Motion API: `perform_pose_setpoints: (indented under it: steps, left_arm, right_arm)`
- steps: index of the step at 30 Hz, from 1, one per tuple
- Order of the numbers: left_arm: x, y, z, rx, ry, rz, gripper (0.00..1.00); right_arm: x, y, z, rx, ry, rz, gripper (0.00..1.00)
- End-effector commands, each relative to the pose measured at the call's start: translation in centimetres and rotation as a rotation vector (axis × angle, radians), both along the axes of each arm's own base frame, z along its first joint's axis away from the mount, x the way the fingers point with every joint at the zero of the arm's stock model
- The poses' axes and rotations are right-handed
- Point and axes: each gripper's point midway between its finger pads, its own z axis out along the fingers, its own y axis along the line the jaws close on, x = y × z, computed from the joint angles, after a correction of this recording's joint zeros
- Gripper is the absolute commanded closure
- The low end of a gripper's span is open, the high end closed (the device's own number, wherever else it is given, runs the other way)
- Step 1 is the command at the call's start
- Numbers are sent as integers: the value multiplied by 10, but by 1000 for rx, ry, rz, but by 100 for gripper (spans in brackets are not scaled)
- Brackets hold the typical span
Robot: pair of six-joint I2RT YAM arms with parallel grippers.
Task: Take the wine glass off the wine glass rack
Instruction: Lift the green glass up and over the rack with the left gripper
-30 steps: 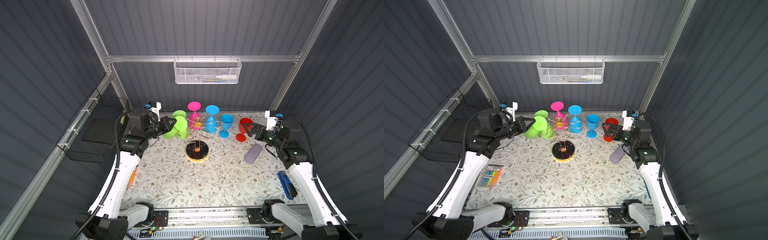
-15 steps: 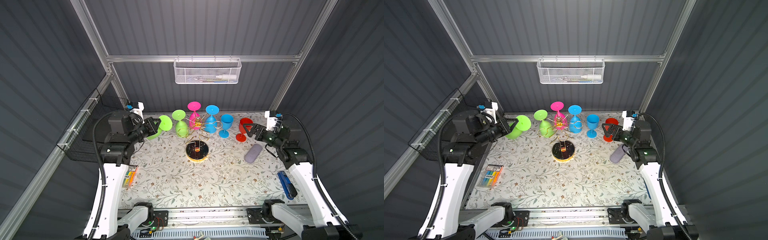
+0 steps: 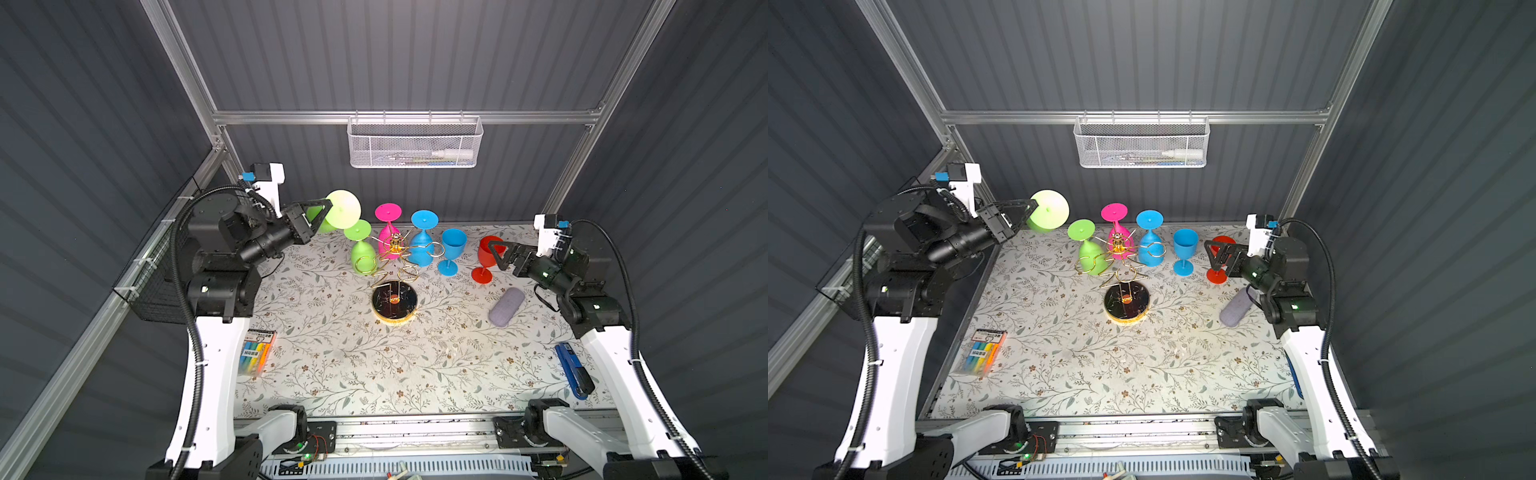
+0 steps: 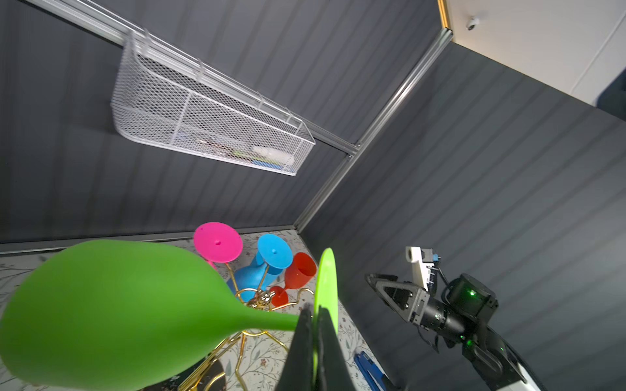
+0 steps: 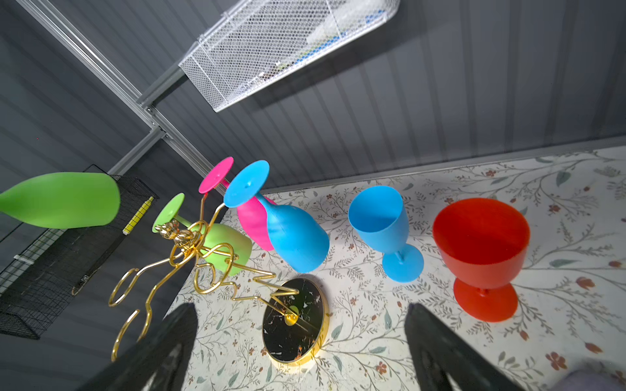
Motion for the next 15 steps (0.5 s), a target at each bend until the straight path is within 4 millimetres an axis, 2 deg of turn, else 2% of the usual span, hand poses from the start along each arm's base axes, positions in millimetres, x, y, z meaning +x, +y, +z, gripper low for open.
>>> perform_pose_setpoints:
  steps: [1, 6, 11, 15]
  left_arm:
    - [-20, -17, 24, -56, -60, -172, 100]
    - [-27, -26, 31, -66, -61, -271, 100]
    - [-29, -34, 34, -121, -44, -350, 100]
    - [-37, -55, 33, -139, -39, -442, 100]
  right_arm:
    - [-3, 11, 38, -3, -137, 66, 3]
    - [-17, 37, 67, -57, -287, 154, 3]
    - [-37, 75, 86, -159, -437, 264, 2]
    - [-52, 98, 98, -194, -553, 337, 1]
